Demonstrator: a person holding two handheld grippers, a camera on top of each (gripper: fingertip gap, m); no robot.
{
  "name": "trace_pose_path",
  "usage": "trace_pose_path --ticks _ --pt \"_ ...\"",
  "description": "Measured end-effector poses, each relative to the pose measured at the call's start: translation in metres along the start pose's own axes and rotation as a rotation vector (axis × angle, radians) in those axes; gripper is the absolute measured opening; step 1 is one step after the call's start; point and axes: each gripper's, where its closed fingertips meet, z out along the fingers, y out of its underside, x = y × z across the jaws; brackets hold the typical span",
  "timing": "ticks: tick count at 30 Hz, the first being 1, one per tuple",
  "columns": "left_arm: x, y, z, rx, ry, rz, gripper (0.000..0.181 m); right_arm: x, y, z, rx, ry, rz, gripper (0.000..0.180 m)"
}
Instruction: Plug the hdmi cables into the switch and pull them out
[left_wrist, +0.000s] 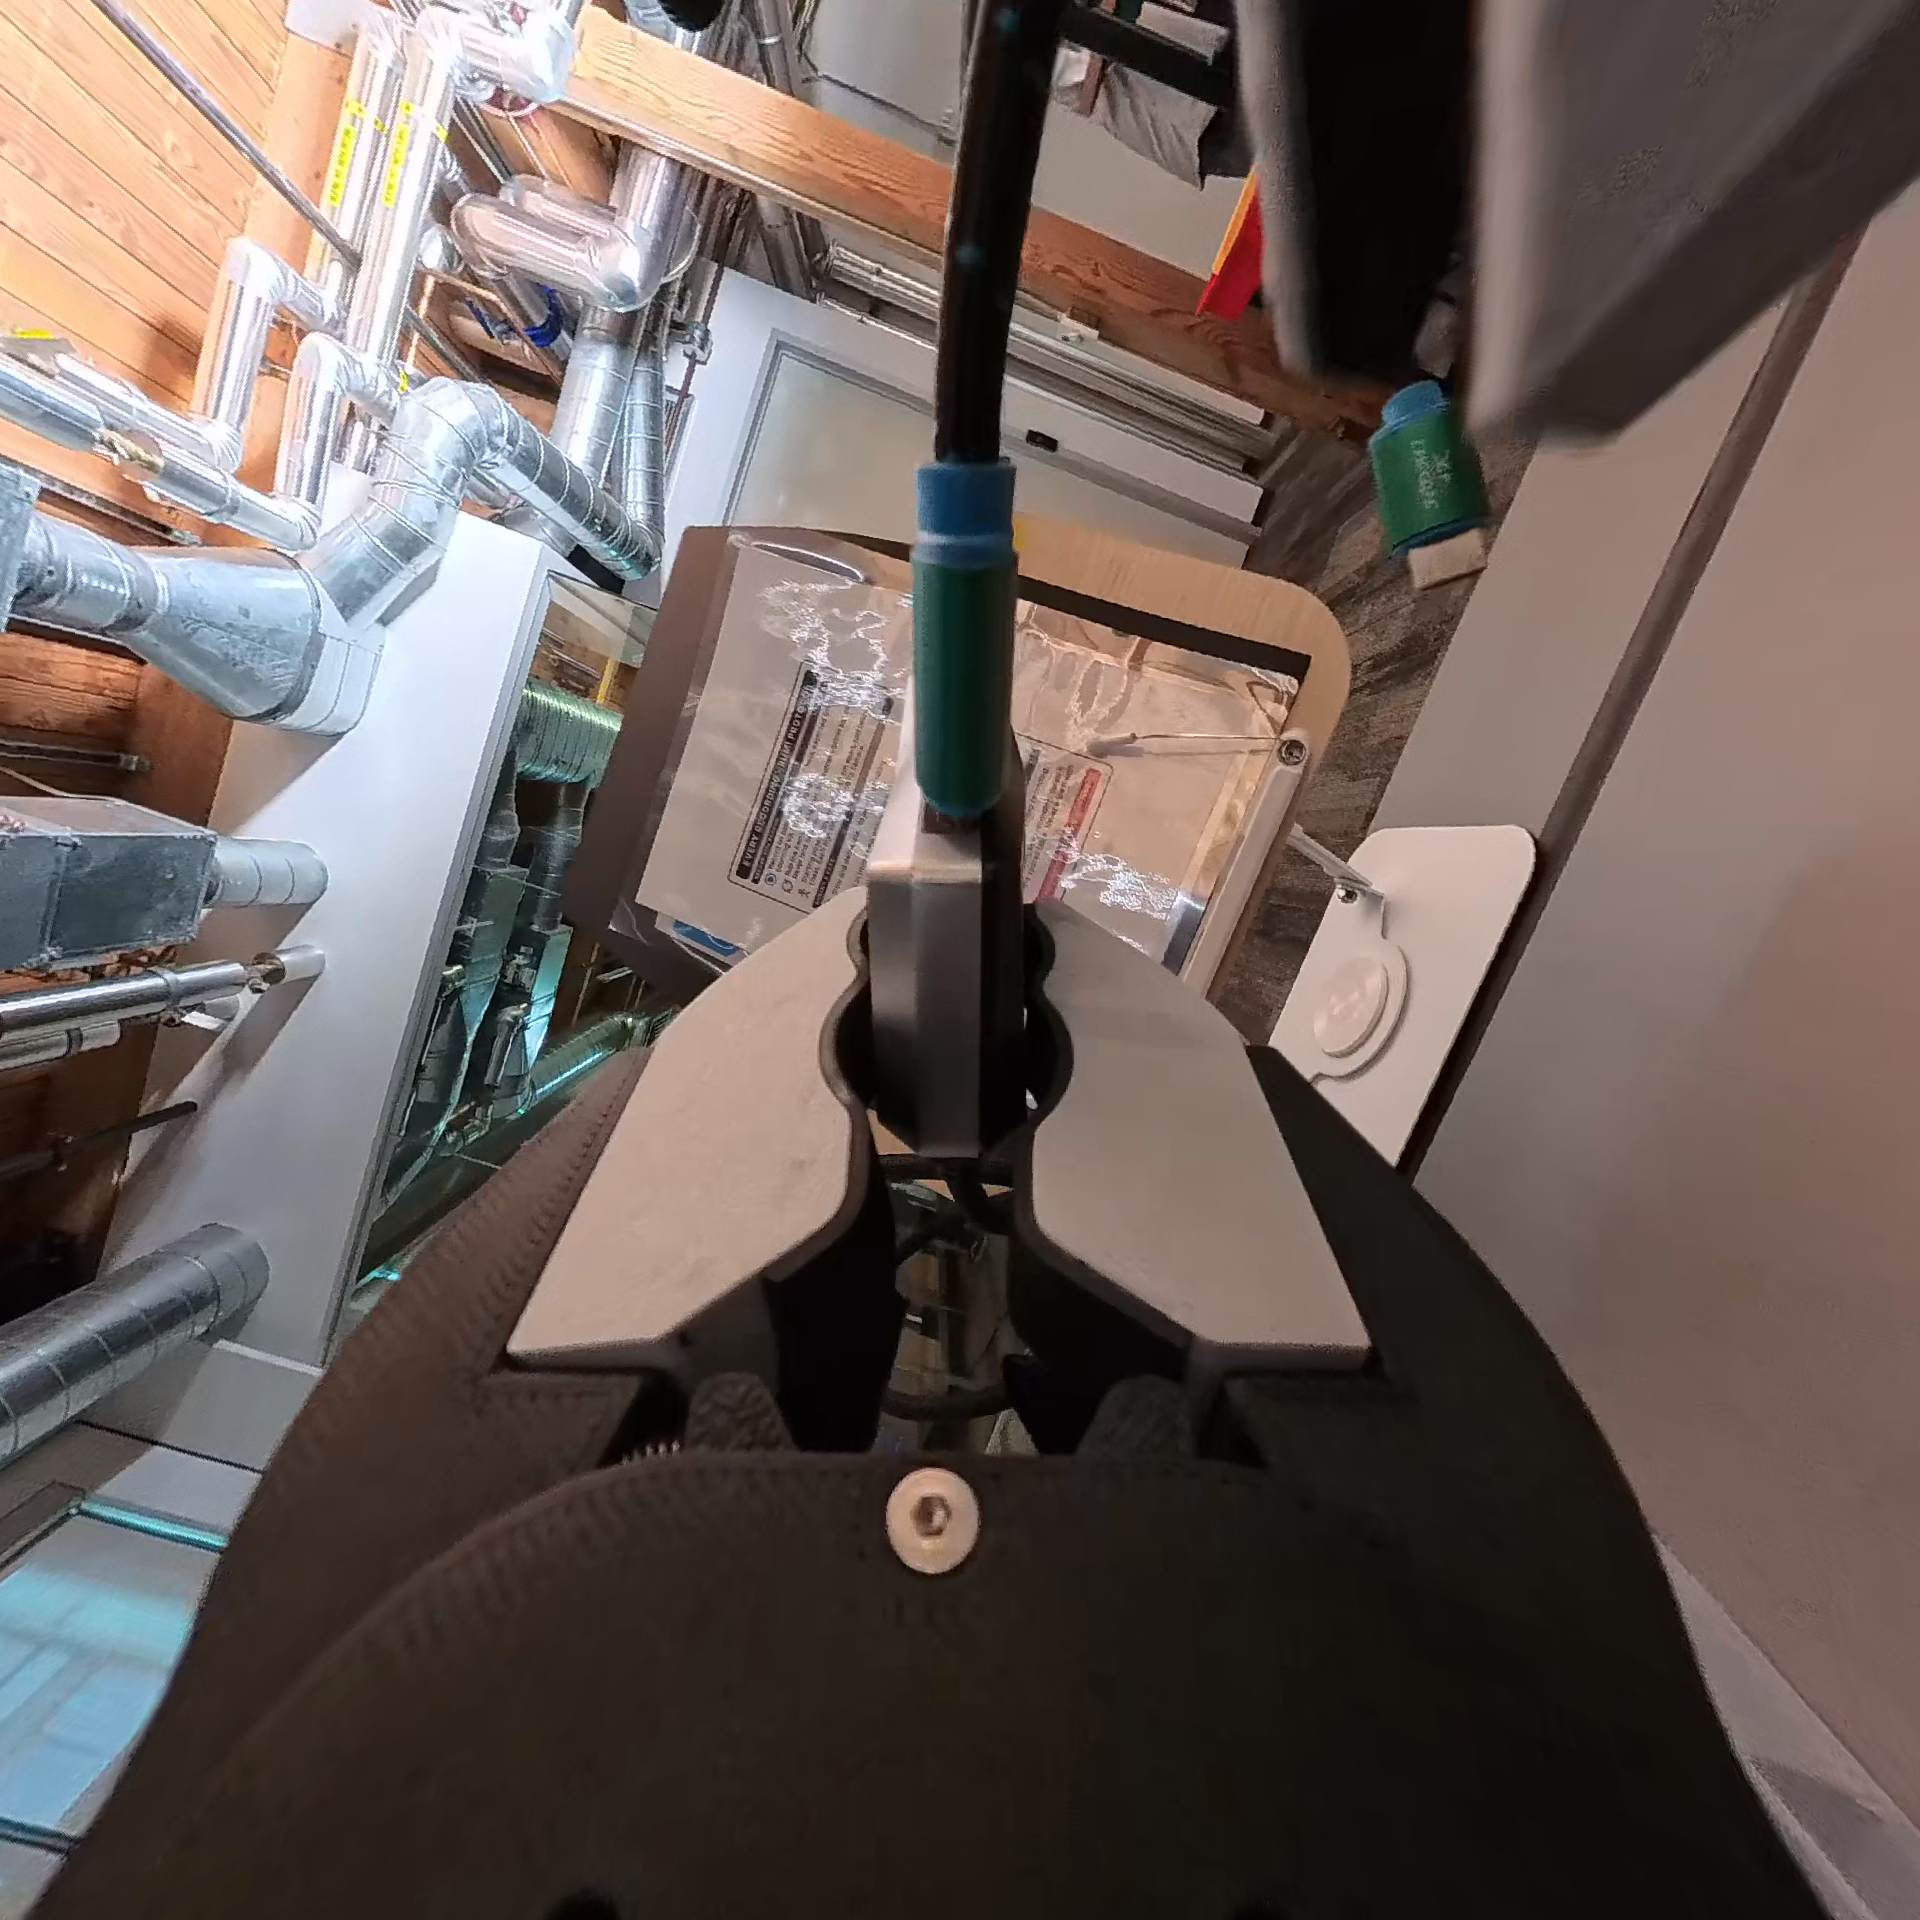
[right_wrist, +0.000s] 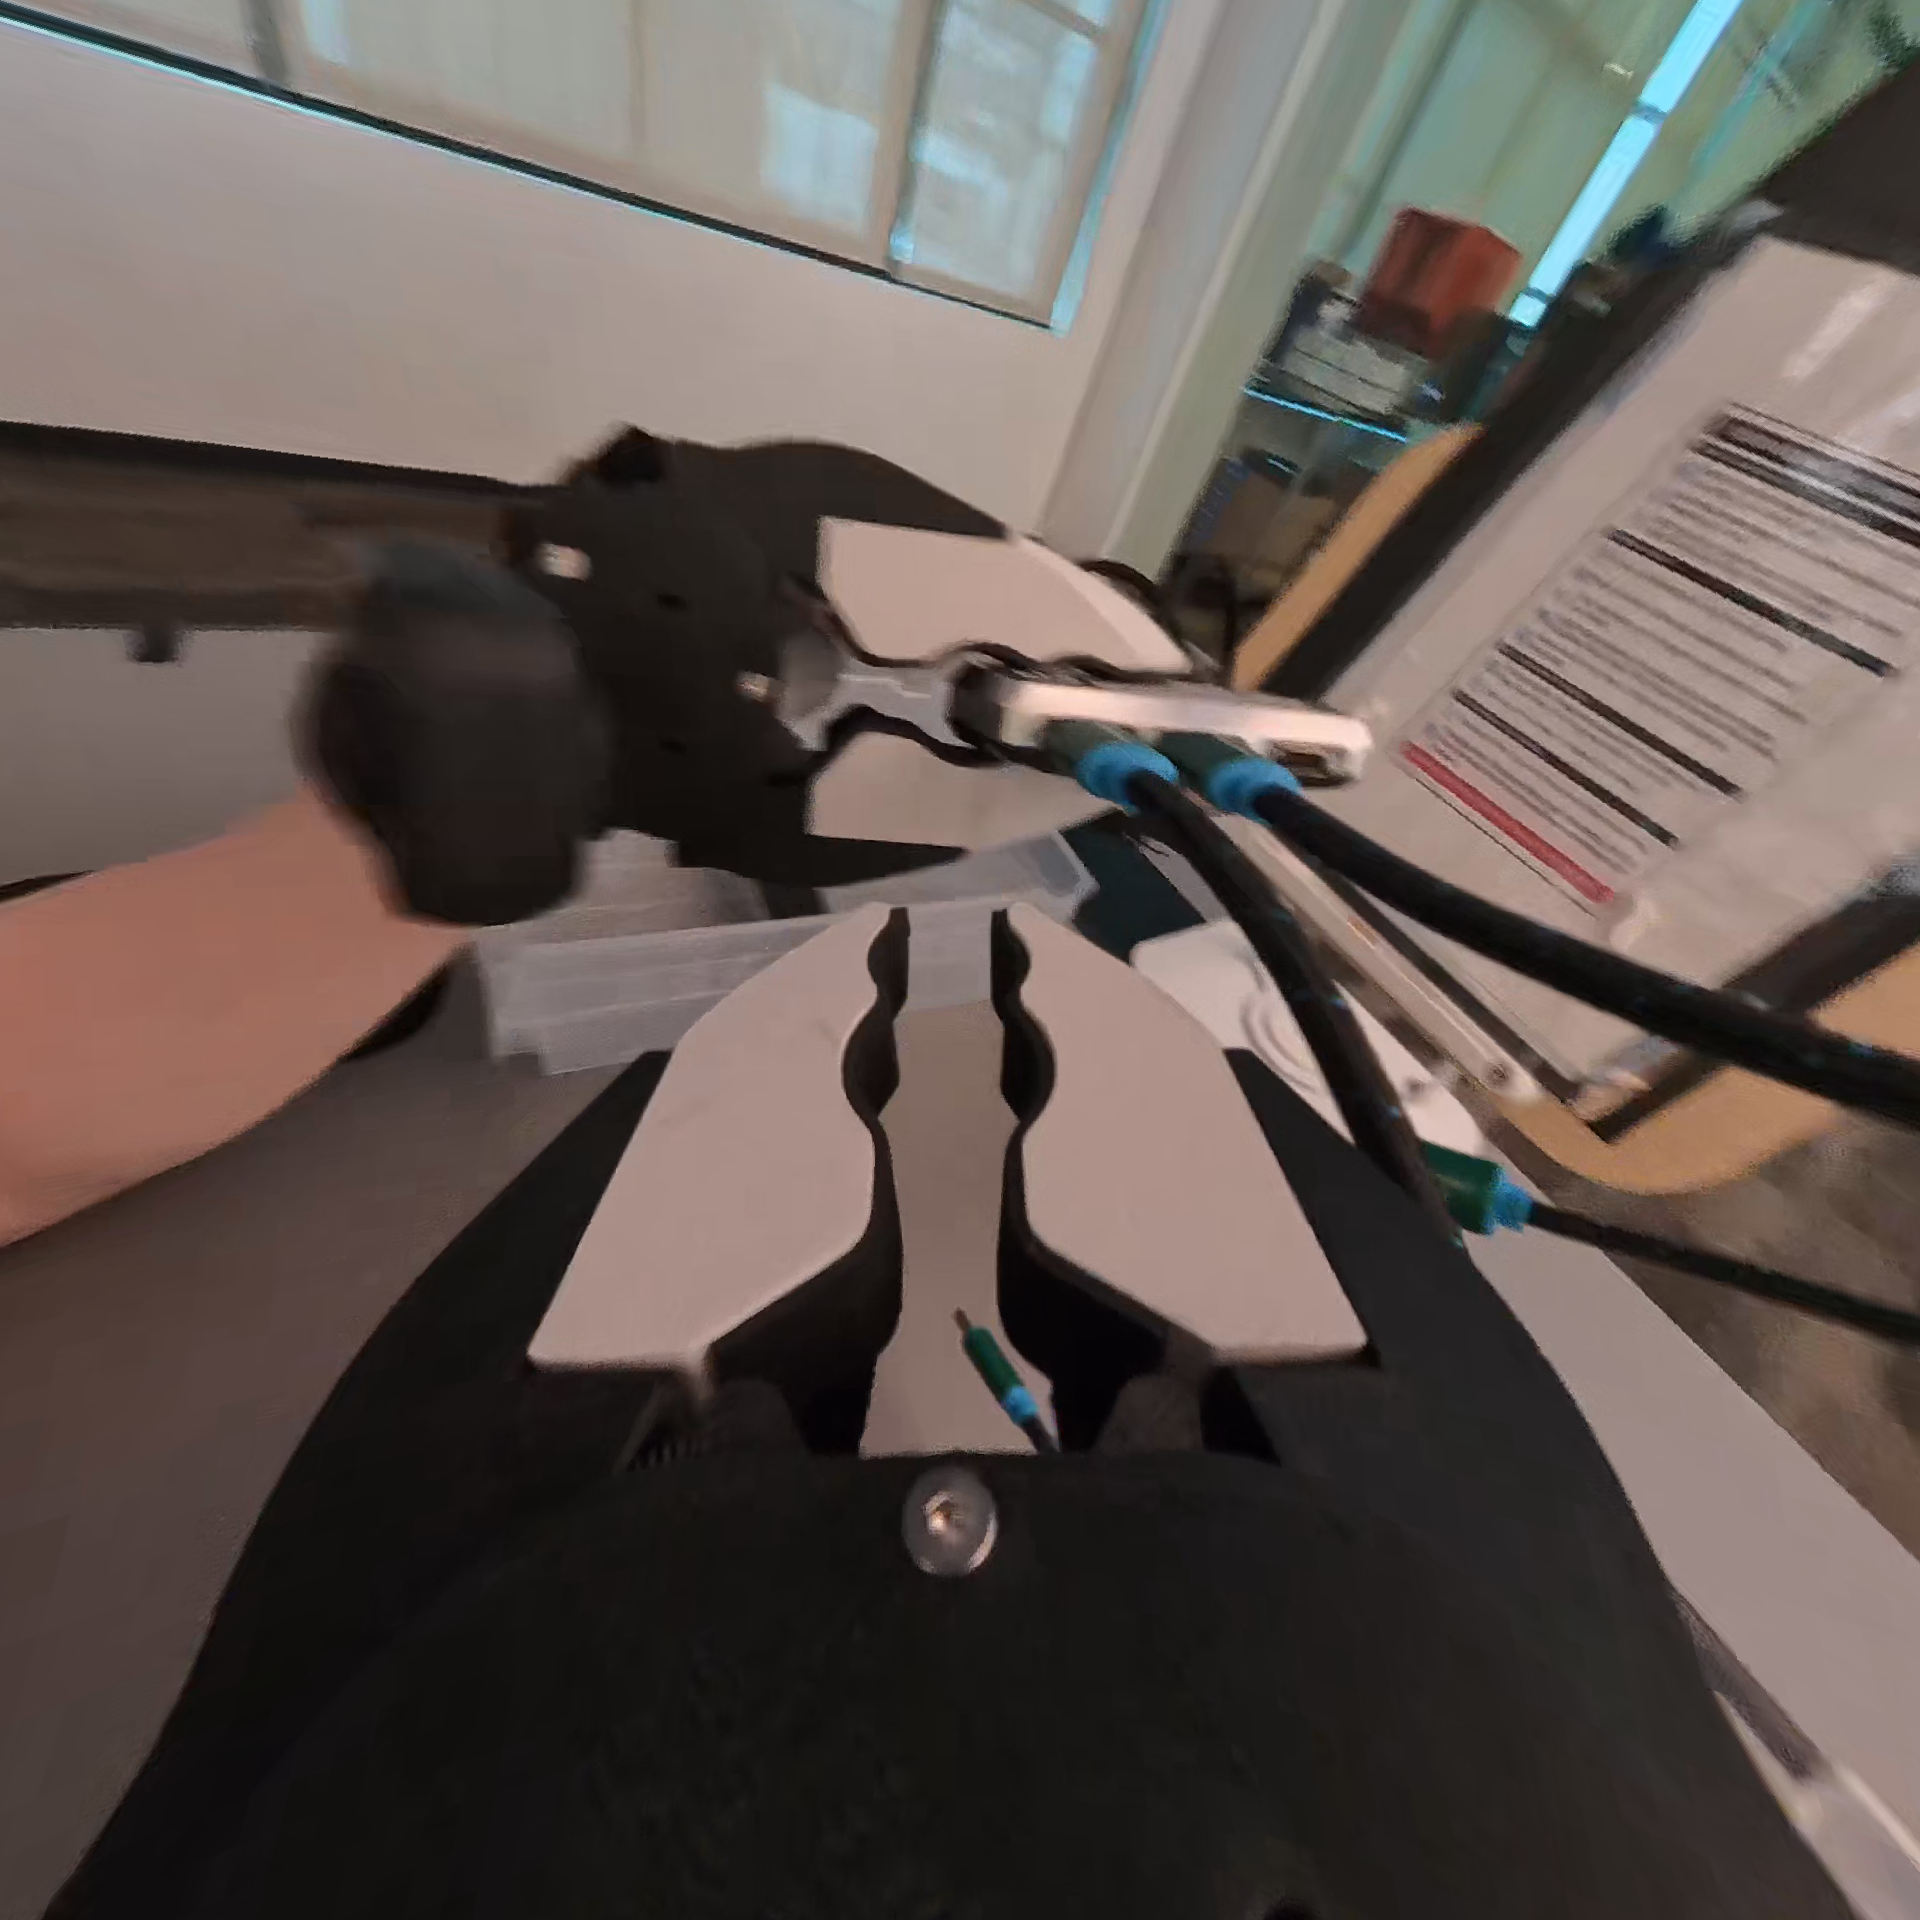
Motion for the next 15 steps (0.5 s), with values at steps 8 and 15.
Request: trace_pose_path --ticks 8,15 --pt "0.002 -0.015 0.002 0.038 -0.022 -0.021 0.021 0.026 -0.017 0.002 0.268 0.19 0.054 0.024" --pt "0.002 -0.024 -0.002 0.097 -0.03 -0.012 0.021 0.027 -0.026 -0.004 0.471 0.158 0.135 0.023"
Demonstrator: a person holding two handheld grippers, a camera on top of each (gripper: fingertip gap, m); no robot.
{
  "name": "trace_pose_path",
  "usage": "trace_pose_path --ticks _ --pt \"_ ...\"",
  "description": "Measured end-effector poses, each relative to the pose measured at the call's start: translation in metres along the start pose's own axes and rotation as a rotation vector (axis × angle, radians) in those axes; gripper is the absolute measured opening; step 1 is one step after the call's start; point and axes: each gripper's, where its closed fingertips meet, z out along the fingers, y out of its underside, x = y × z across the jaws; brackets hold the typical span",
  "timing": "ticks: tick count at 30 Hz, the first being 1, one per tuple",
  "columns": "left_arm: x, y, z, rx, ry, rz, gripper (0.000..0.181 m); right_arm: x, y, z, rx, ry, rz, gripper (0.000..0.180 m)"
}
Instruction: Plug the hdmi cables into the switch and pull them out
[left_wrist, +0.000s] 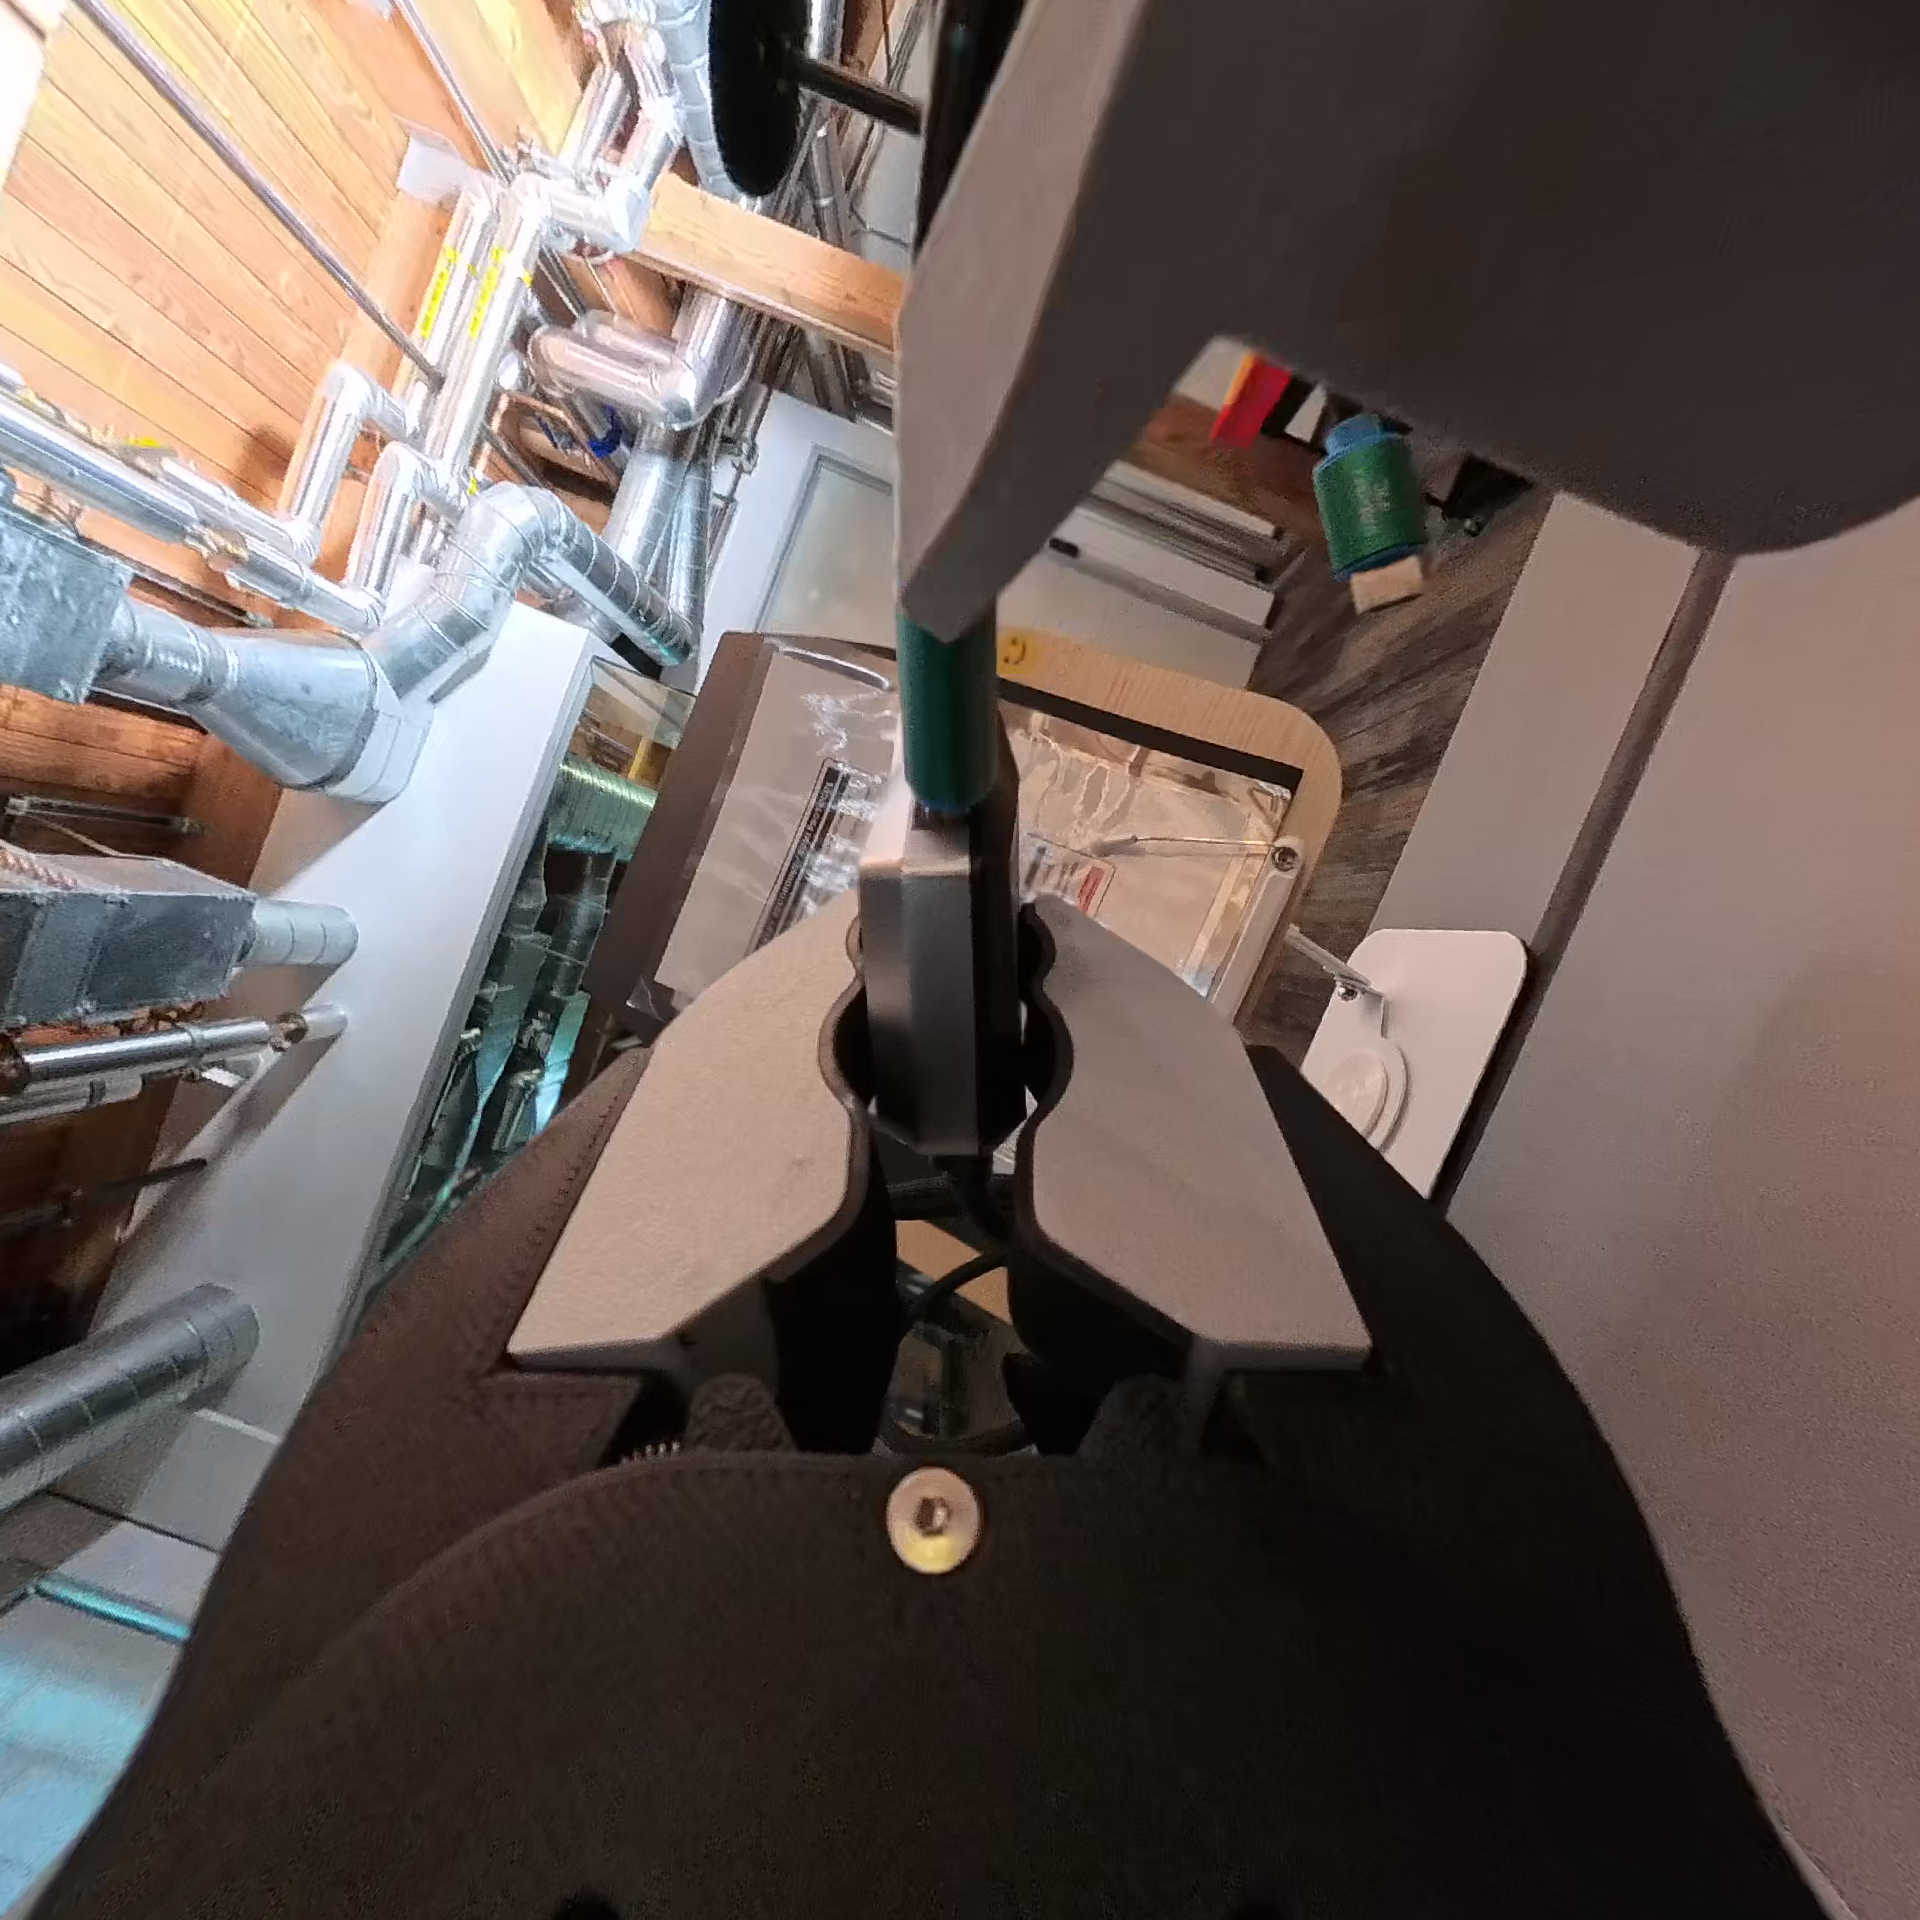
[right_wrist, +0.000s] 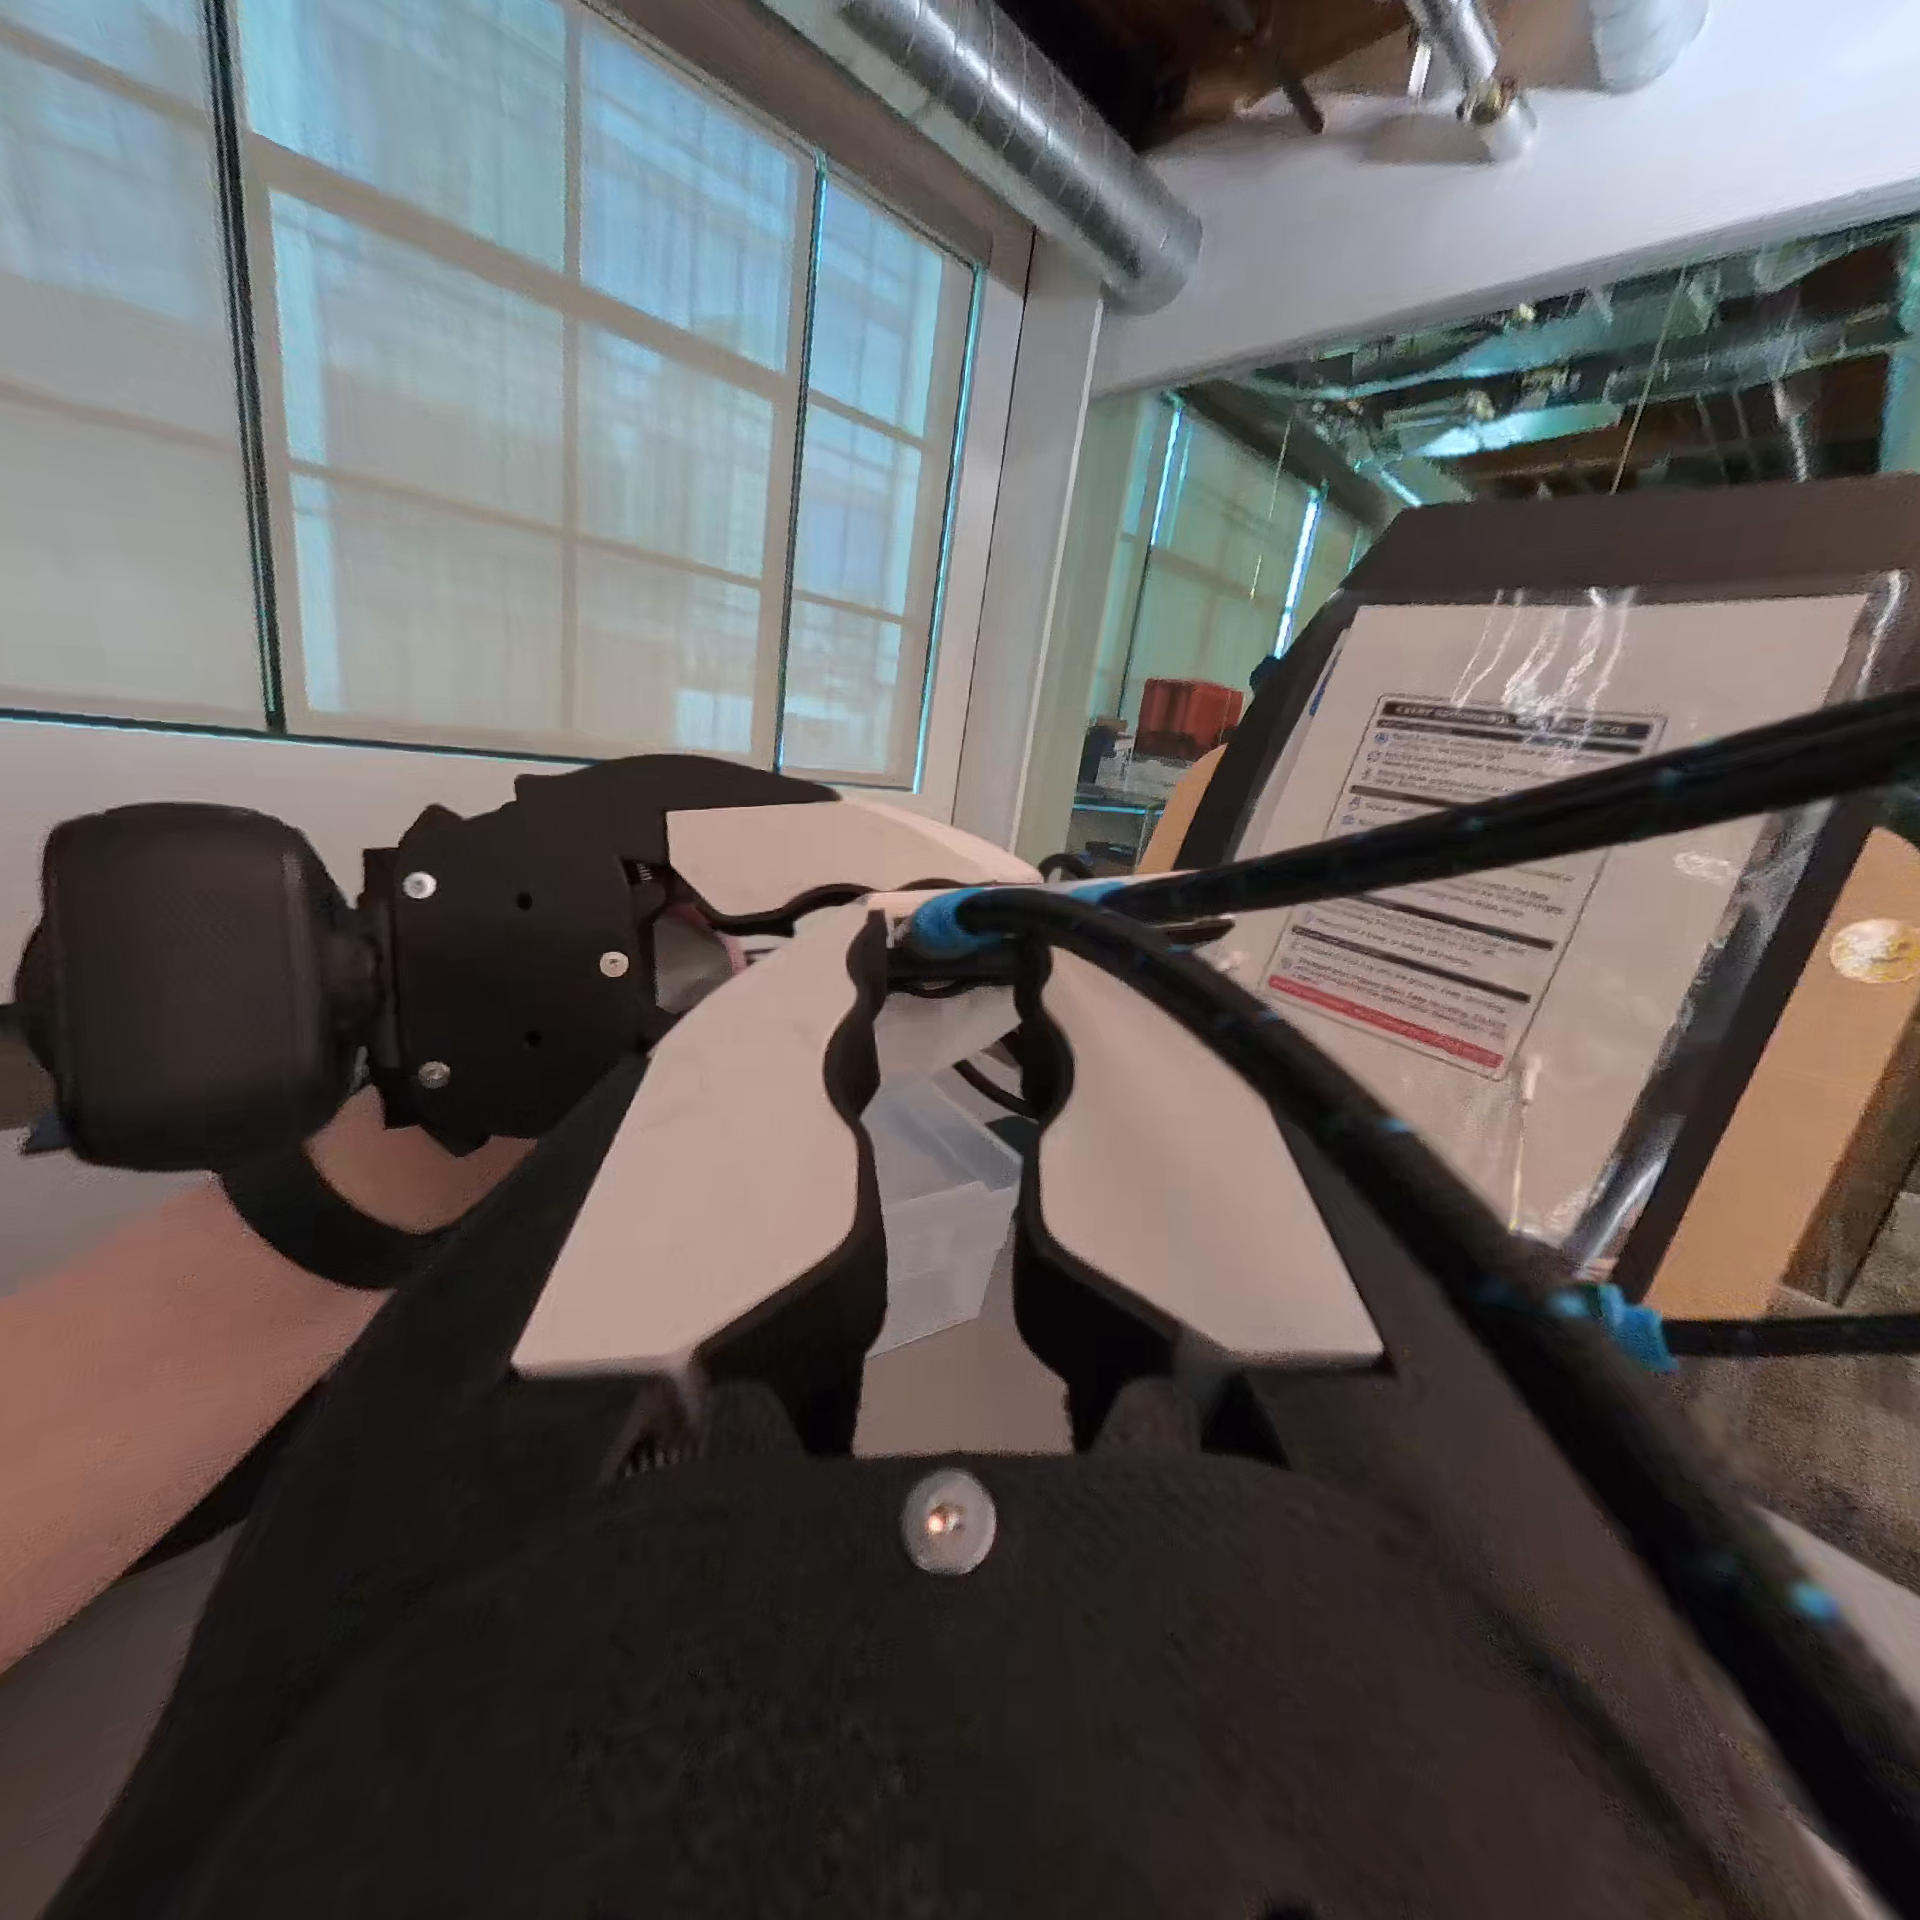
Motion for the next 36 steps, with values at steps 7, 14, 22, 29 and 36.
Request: trace_pose_path --ticks 7,14,22,29,36 --pt "0.0024 -0.0047 -0.0014 0.036 0.013 0.012 0.021 -0.0013 -0.0043 -0.0041 0.023 -0.034 -0.073 0.021" --pt "0.0007 -0.0049 -0.0037 0.046 0.014 0.031 0.021 -0.0032 -0.0069 -0.0058 0.0 -0.11 -0.082 0.015" --pt "0.0033 -0.0017 -0.0018 0.032 0.021 0.055 0.022 -0.0008 -0.0003 -0.0057 -0.085 -0.153 -0.048 0.012" --pt "0.0035 -0.0046 -0.0007 0.058 0.024 0.039 0.022 -0.0009 -0.002 -0.0072 -0.114 -0.134 -0.068 0.011" --pt "-0.0015 -0.0104 -0.0036 0.063 0.004 0.056 0.022 -0.0015 -0.0081 -0.0103 -0.144 -0.168 -0.014 0.011"
